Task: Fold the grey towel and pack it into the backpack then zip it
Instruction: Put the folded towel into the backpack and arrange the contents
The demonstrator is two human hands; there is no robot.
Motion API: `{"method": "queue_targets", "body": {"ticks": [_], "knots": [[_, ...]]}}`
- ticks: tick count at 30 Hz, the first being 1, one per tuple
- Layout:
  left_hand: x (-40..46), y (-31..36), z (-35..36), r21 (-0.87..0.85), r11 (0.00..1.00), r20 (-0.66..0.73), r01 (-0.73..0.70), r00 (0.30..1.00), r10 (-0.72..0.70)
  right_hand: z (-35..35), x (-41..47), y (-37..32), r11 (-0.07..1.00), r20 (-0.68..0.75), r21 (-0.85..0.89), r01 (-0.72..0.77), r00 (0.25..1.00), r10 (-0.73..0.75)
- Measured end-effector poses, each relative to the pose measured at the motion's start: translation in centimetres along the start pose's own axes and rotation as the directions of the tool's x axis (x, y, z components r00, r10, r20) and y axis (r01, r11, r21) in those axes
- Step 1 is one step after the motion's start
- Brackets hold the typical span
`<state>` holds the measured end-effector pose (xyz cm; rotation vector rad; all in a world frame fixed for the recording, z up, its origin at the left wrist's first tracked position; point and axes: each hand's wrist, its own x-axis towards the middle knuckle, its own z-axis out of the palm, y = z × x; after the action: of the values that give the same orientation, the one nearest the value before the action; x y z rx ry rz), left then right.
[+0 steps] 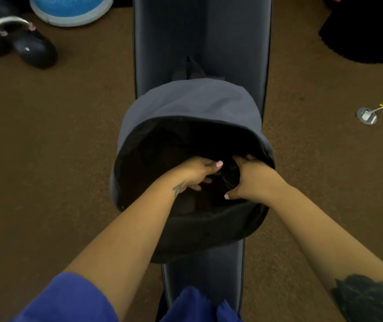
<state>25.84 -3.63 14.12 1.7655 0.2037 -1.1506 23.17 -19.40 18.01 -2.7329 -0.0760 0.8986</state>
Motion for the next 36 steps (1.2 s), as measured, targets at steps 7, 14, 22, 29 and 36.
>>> {"method": "queue_targets", "body": {"ticks": [7, 14, 22, 29, 36], "knots": [[-0.5, -4.5, -3.0, -0.058, 0.998, -0.312, 0.021, 0.949, -0.038, -0.2, 1.1, -1.4, 0.99, -0.014, 0.082, -0.114, 0.993, 0.116], [-0.3, -7.3, -3.6, 0.067, 0.978, -0.37, 0.196, 0.916, -0.158, 0.1, 1.2, -2.5, 0.995, -0.174, 0.006, -0.097, 0.98, 0.097], [-0.7, -8.4, -3.5, 0.306, 0.892, -0.369, 0.331, 0.905, -0.209, 0.8, 1.8, -2.0, 0.993, -0.208, -0.011, -0.116, 0.972, 0.112], [-0.8, -6.8, -2.4, 0.369, 0.902, -0.299, 0.226, 0.947, -0.115, 0.7, 1.7, -1.0, 0.995, -0.264, -0.015, -0.097, 0.96, 0.09], [-0.6, -5.7, -0.4, 0.41, 0.901, -0.165, 0.142, 0.983, -0.08, 1.3, -1.5, -1.1, 0.996, -0.345, -0.043, 0.084, 0.934, -0.094]]}}
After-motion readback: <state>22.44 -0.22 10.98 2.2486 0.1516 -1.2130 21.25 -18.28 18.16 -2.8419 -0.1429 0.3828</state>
